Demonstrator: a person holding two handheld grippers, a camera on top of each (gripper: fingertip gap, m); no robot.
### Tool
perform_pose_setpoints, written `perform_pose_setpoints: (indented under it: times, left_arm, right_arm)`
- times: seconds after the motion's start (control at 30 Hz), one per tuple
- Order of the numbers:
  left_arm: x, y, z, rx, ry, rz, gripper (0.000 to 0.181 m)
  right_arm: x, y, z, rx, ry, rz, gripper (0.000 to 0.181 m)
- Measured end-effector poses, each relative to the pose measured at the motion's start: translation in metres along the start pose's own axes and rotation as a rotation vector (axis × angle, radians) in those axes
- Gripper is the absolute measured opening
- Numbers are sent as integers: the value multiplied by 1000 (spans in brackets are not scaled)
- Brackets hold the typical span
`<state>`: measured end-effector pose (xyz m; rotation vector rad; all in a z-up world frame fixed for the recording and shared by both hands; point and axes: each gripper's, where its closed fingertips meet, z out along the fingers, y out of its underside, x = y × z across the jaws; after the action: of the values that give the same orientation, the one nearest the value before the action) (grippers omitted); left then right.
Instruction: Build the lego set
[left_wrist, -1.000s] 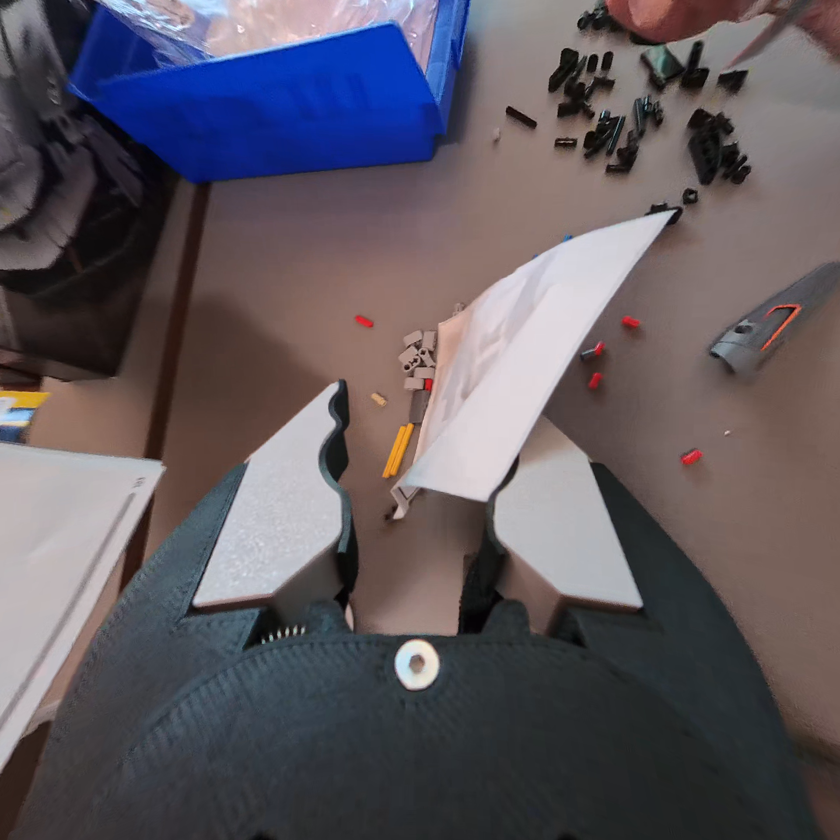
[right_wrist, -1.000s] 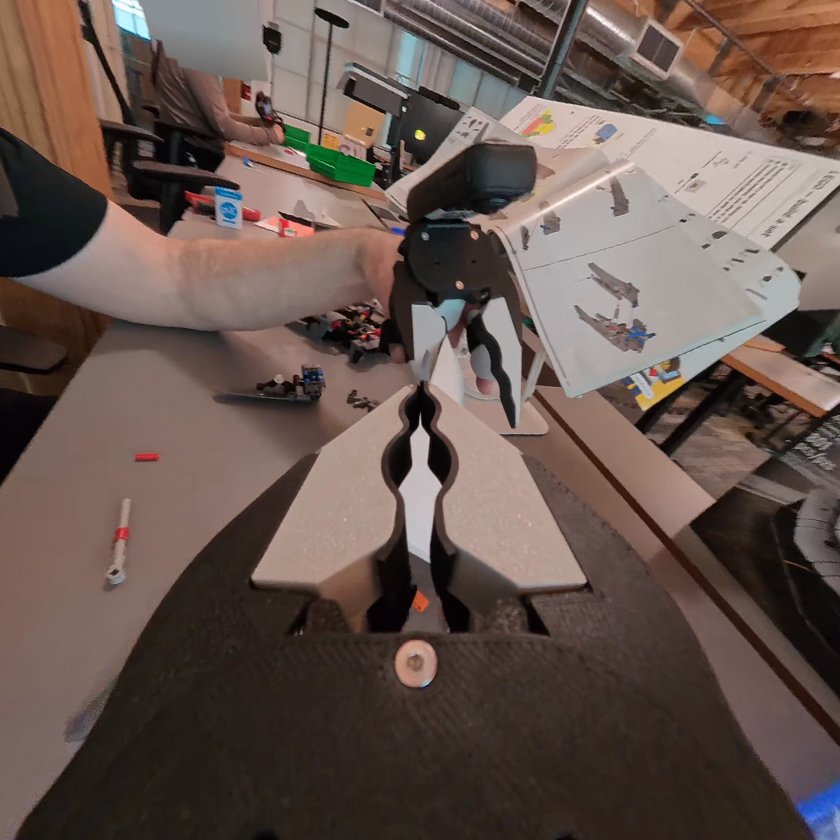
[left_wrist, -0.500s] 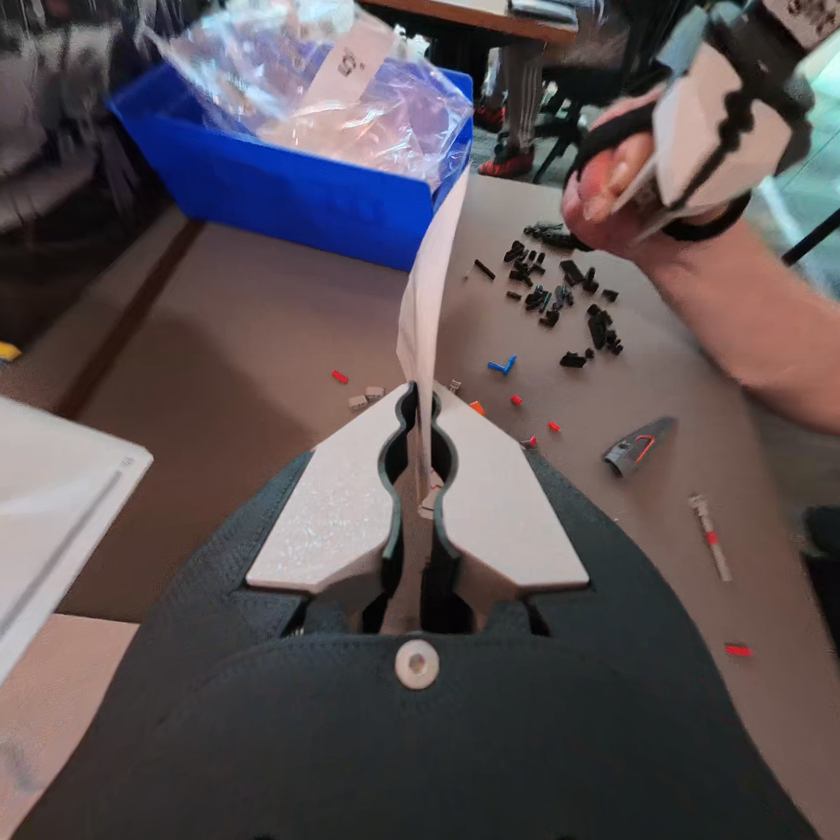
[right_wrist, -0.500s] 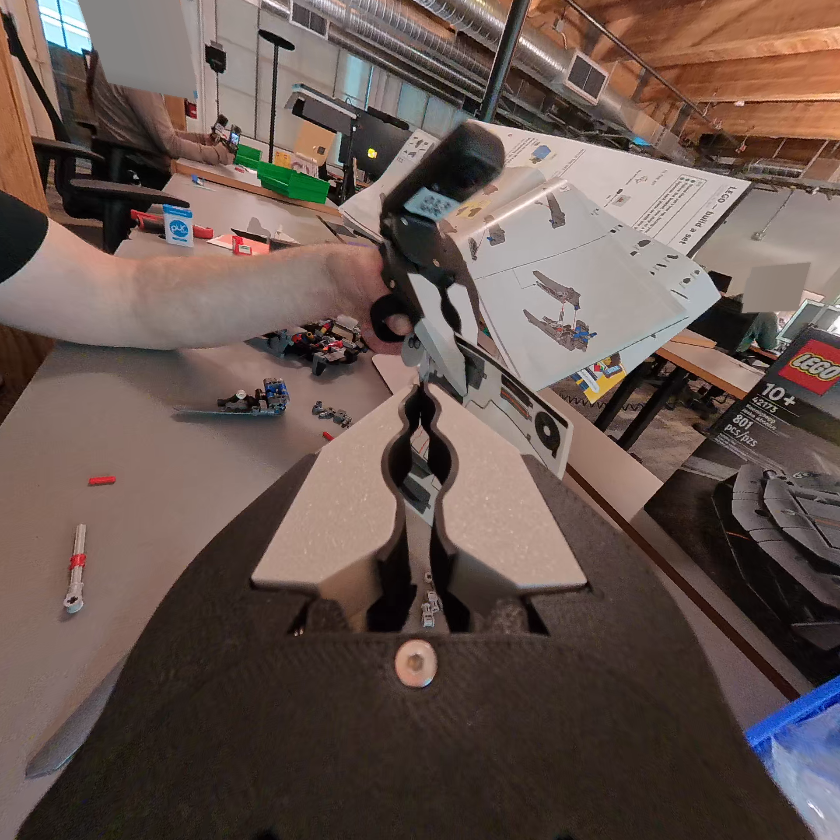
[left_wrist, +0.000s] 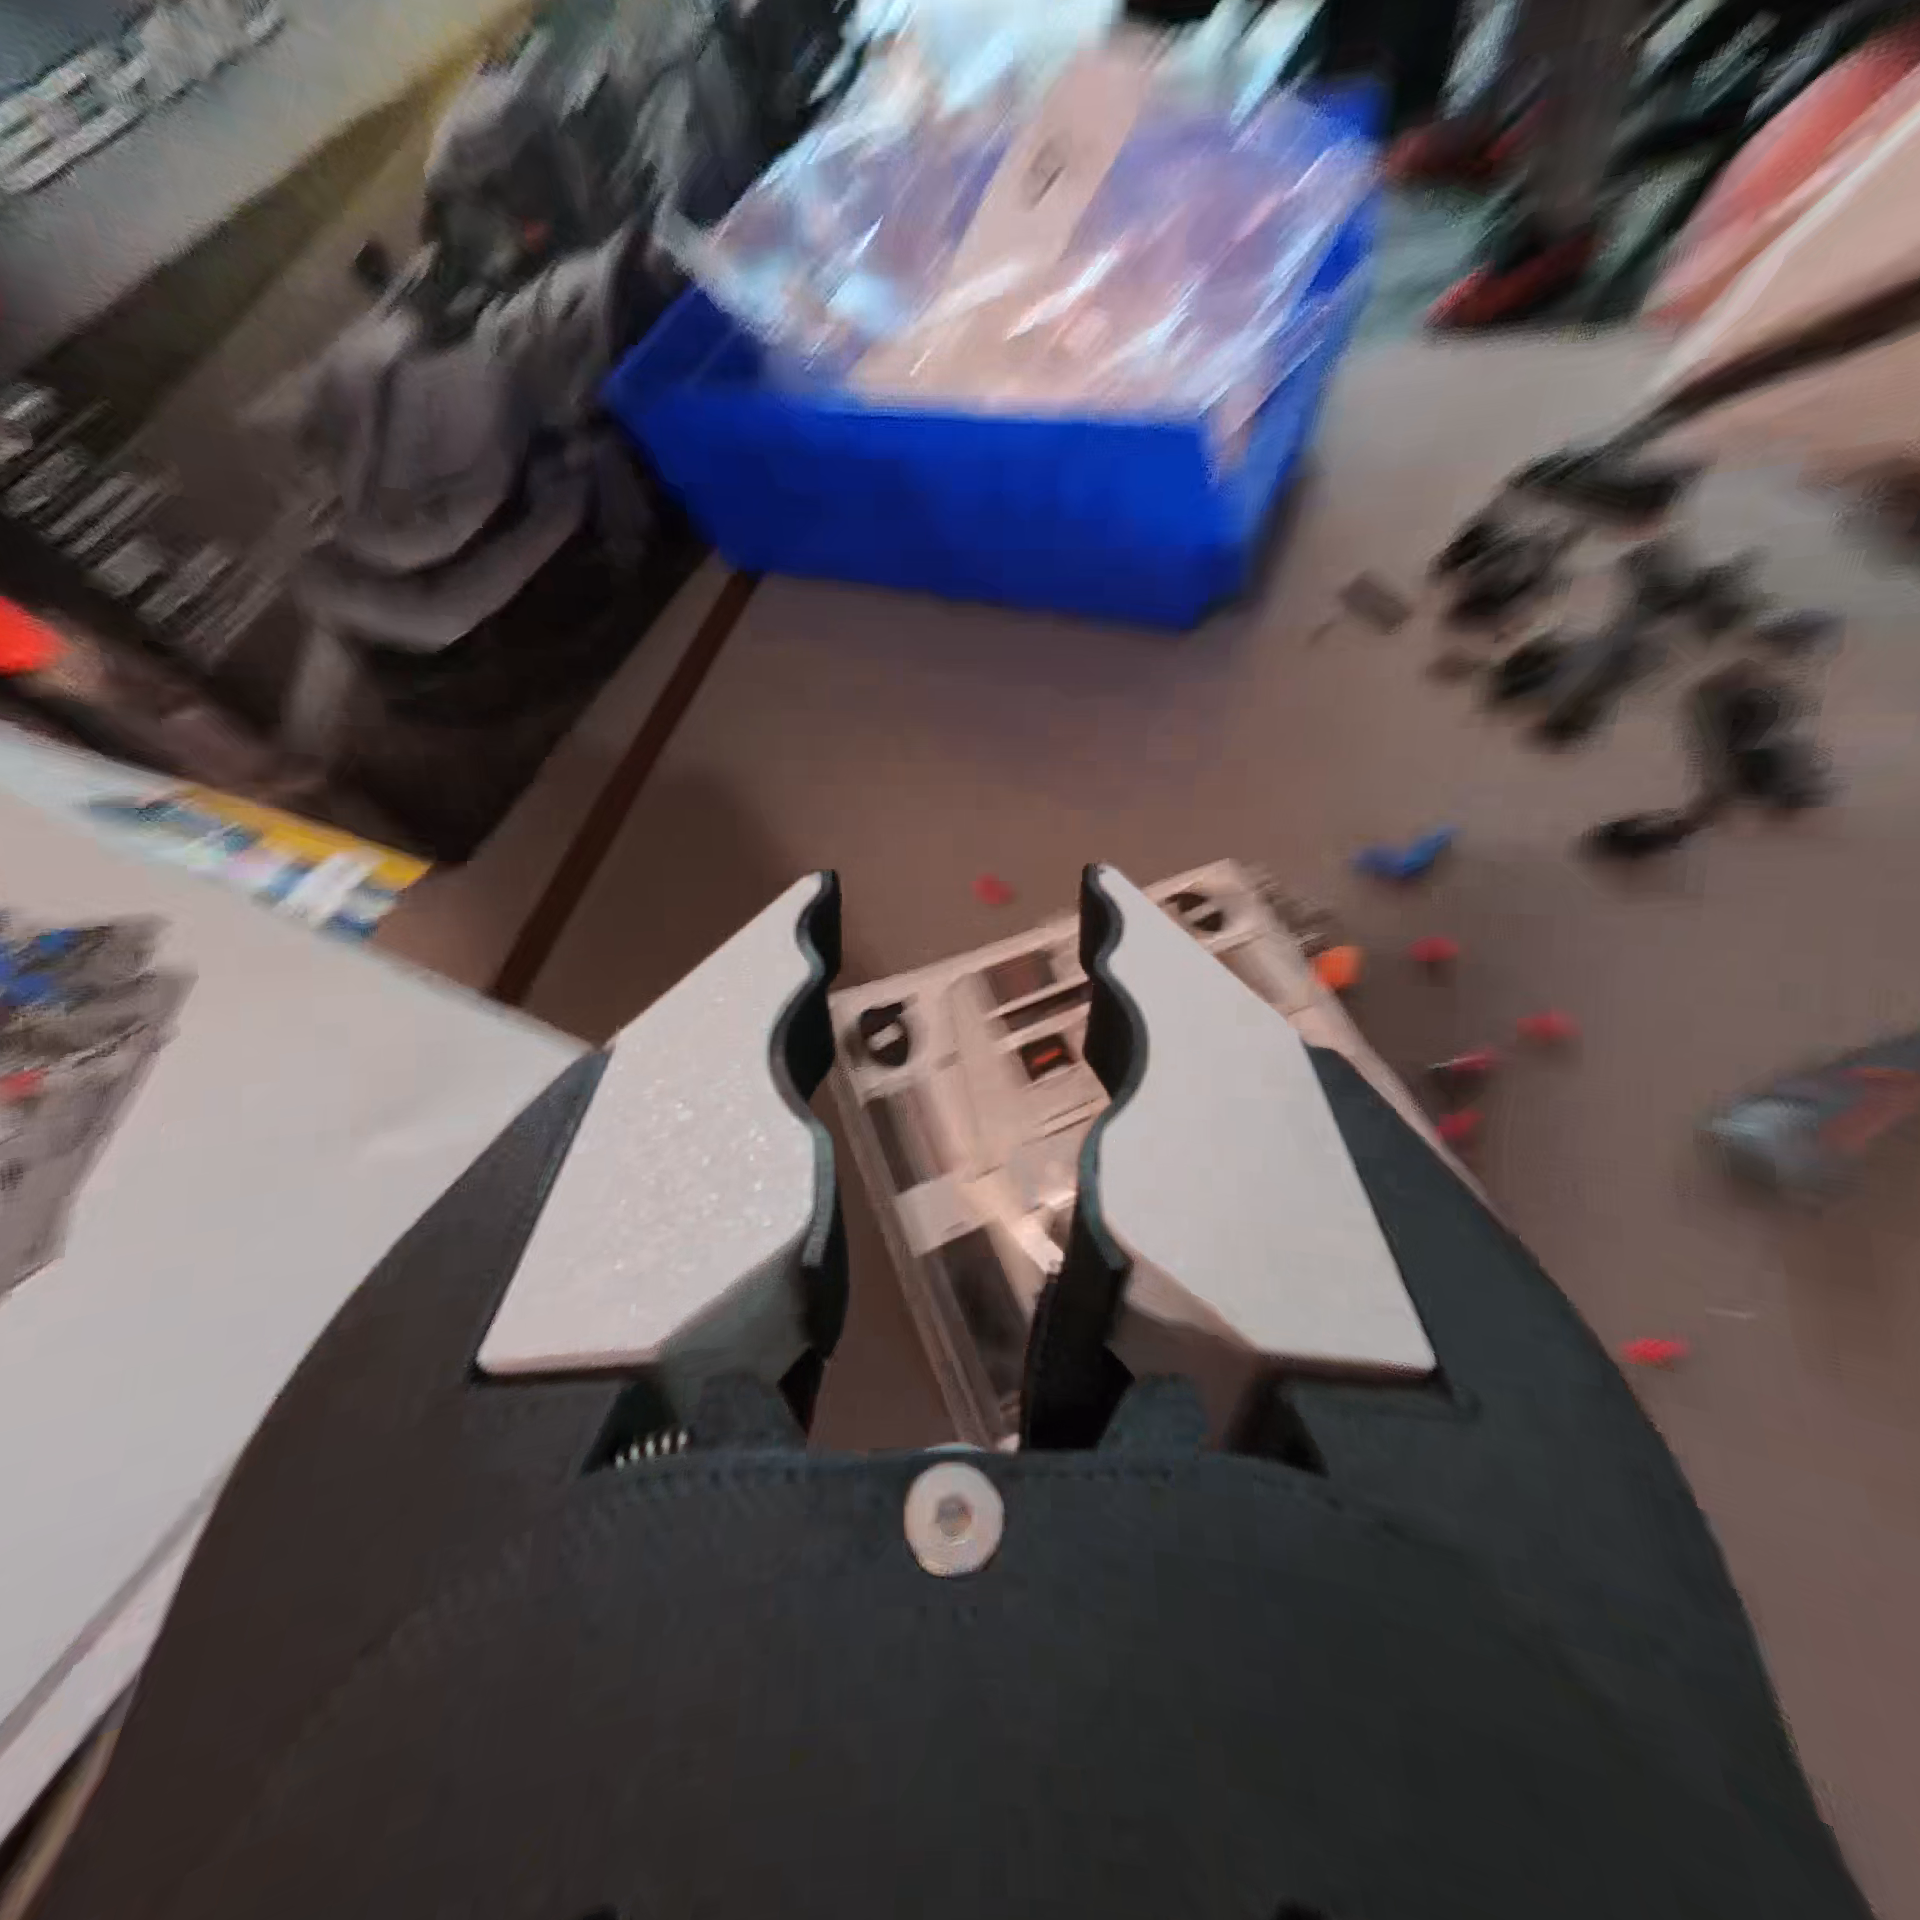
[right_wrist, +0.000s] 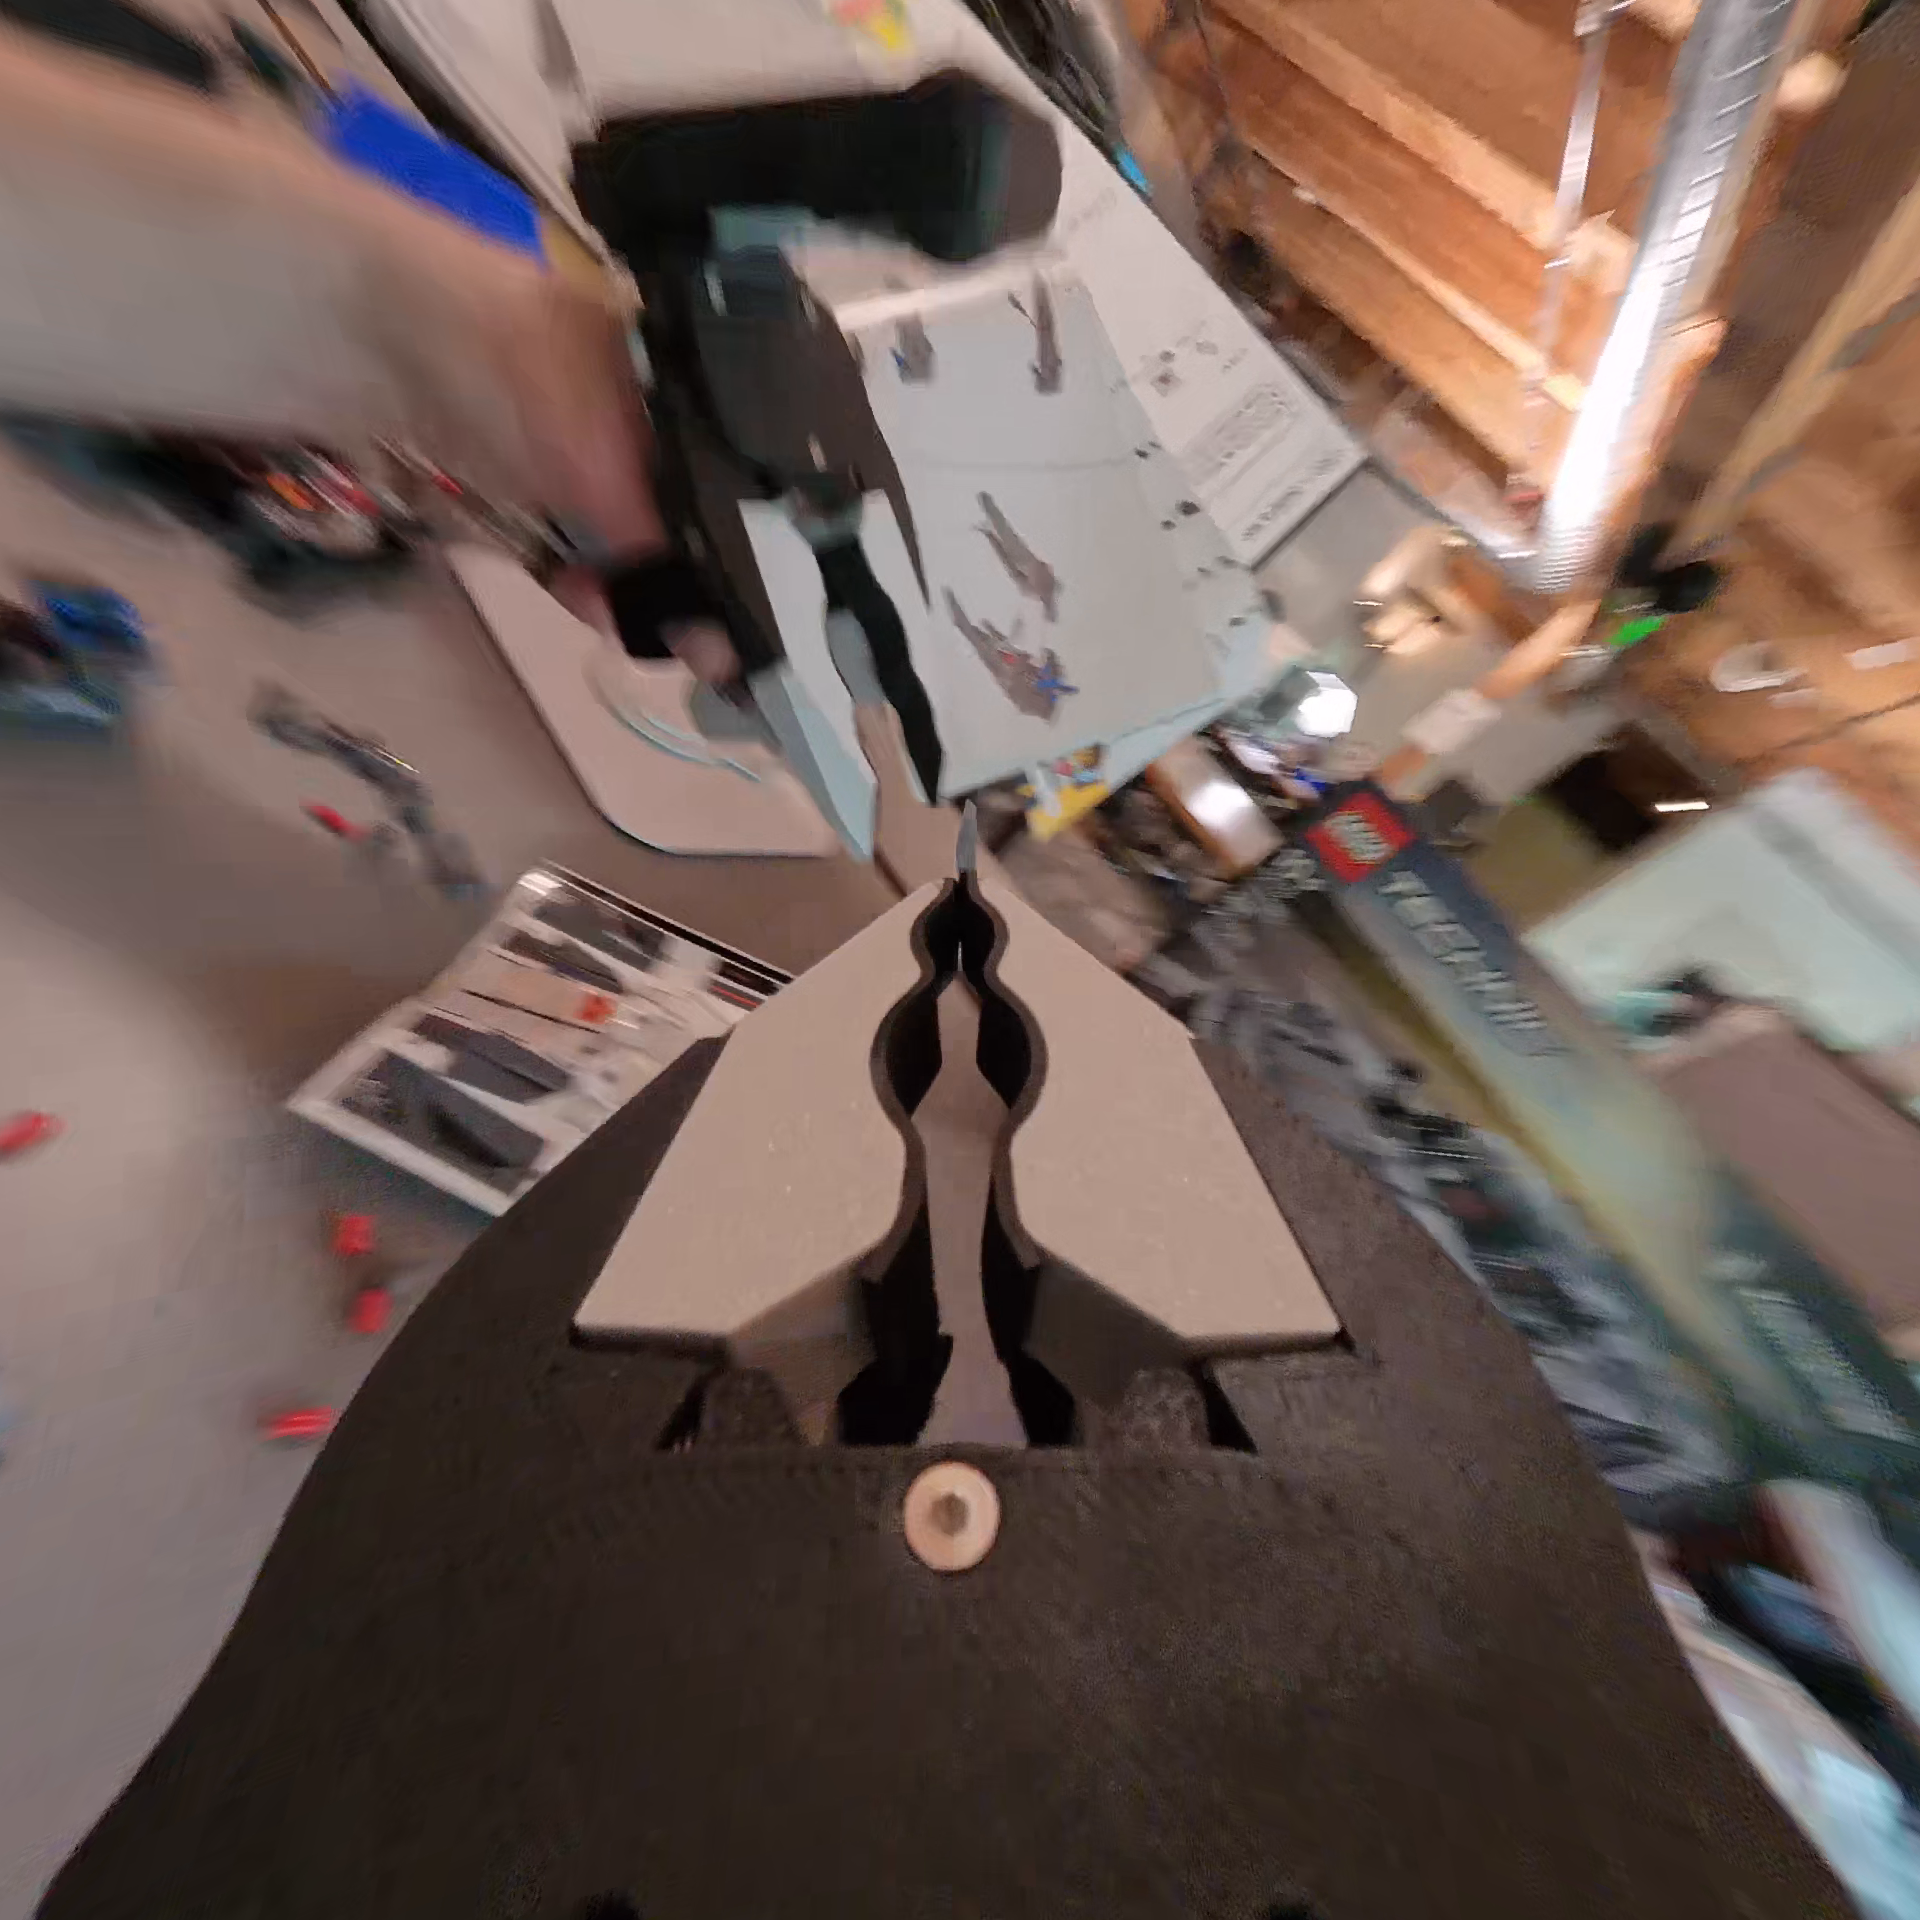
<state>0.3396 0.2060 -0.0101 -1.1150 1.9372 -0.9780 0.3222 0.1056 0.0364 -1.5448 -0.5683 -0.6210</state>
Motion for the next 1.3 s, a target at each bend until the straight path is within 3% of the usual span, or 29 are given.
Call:
perform_pose_setpoints:
  times: [0.1, 0.17, 0.3, 1.3]
  left_arm:
    - [43, -40, -25, 179, 308, -147, 38]
    - [51, -49, -37, 221, 379, -181, 22]
    - [59, -52, -45, 226, 492, -268, 19]
    - [69, -57, -37, 252, 527, -340, 11]
  right_arm:
    - [-2, -10, 6, -75, 154, -265, 0]
    - [-4, -19, 8, -88, 223, -390, 0]
    - [-8, -24, 11, -102, 277, -500, 0]
    - [-9, -20, 15, -118, 316, -568, 0]
